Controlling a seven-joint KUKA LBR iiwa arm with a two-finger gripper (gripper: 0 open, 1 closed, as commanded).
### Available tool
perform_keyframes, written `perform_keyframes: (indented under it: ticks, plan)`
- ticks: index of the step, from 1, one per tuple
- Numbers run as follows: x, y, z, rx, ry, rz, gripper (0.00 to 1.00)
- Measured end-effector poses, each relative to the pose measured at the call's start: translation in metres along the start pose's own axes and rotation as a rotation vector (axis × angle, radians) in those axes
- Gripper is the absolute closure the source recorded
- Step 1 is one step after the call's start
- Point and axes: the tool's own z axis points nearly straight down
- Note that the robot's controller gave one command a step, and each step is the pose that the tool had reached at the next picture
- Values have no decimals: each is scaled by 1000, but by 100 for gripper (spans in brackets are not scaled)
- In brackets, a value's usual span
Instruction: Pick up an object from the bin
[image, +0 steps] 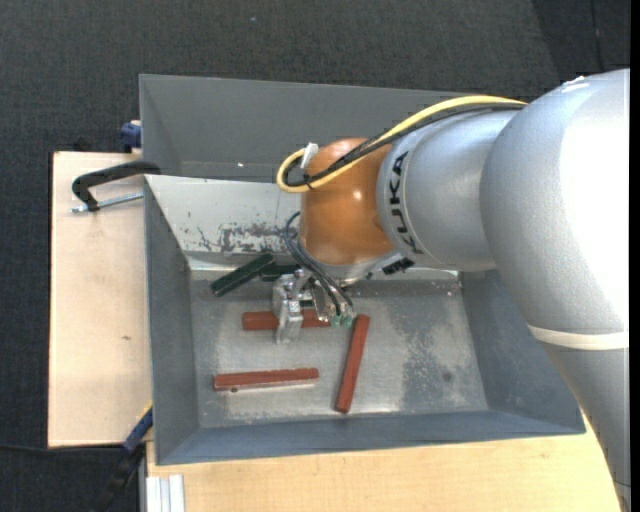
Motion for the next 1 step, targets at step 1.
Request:
perform_keyframes:
  ticks: [1]
  plan:
    - [-19,-5,-170,1,-7,-34,100]
